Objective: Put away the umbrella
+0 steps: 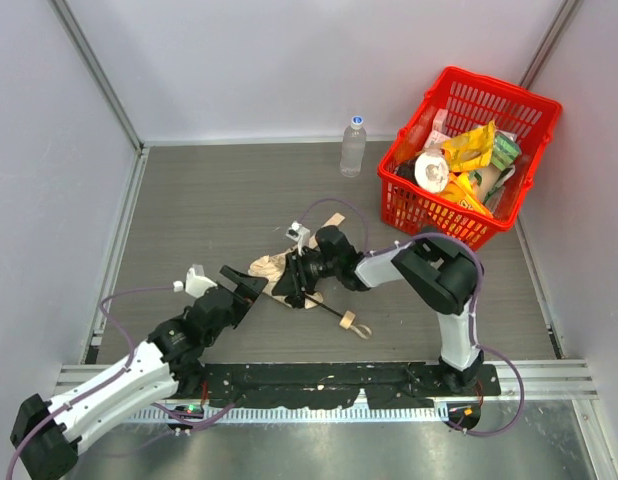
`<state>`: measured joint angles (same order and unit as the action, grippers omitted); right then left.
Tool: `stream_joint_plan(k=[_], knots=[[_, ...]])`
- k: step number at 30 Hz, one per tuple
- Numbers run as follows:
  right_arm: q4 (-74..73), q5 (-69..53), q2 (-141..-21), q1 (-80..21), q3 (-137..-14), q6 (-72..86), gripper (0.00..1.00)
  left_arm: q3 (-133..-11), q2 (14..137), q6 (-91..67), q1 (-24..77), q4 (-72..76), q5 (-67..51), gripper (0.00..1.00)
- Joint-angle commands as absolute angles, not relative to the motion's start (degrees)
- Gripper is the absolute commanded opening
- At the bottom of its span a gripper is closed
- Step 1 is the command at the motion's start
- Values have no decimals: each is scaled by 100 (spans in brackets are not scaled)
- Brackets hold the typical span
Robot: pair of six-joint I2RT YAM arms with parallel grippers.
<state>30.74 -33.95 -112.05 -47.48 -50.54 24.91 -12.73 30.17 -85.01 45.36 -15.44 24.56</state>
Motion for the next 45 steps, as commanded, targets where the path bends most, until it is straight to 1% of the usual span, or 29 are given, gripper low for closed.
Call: stream_joint_plan(k=[1,4,6,10,13,15,17,24,27,30,32,35,36,38,39,41,45], knots=[[2407,-4990,-12216,-4422,-4702,4163,1,-1362,3540,-8341,4544,-1310,2426,100],[3189,-5326,-12480,-4254,-4614,4789,1,-1651,4164,-8385,4500,-1108,2417,100],[3191,-5352,-12498,-4219,-4640,4790,1,-1801,4603,-8489,4421,-976,2391,100],[3120,-5370,-12524,-4201,-4711,4781,1,-1863,5307,-8709,4193,-160,1978,100],[3041,-5361,-12577,-4201,-4755,4764,1,-1960,5537,-8649,4175,149,2117,100],[3032,-5353,-12595,-4210,-4772,4764,1,-2056,5598,-8631,4175,97,2276,100],[3050,-5353,-12604,-4210,-4790,4781,1,-2197,5774,-8779,4166,-254,2329,100],[2884,-5370,-12604,-4201,-4939,4738,1,-2347,6696,-9518,4175,-518,1925,100],[2611,-5318,-12533,-4210,-5045,4483,1,-2373,6855,-9642,4166,-729,2073,100],[2234,-5274,-12454,-4219,-5141,4229,1,-2408,6960,-9572,4166,-791,2390,92],[2067,-5247,-12410,-4210,-5203,4105,1,-2443,7101,-9563,4149,-826,2426,84],[1820,-5203,-12305,-4236,-5300,3920,1,-2356,7312,-9554,4140,-537,2294,68],[1628,-5186,-12279,-4254,-5378,3789,1,-2347,7365,-9536,4140,-501,2277,59],[1225,-5080,-12226,-4289,-5510,3491,1,-2320,7435,-9475,4148,-422,2268,47],[1048,-5028,-12191,-4298,-5546,3367,1,-2294,7409,-9440,4131,-378,2268,38],[793,-4914,-12112,-4315,-5607,3235,1,-2215,7313,-9404,4131,-360,2259,24],[598,-4475,-11770,-4342,-5590,2910,2,-2040,7119,-9299,4131,-378,2224,3]])
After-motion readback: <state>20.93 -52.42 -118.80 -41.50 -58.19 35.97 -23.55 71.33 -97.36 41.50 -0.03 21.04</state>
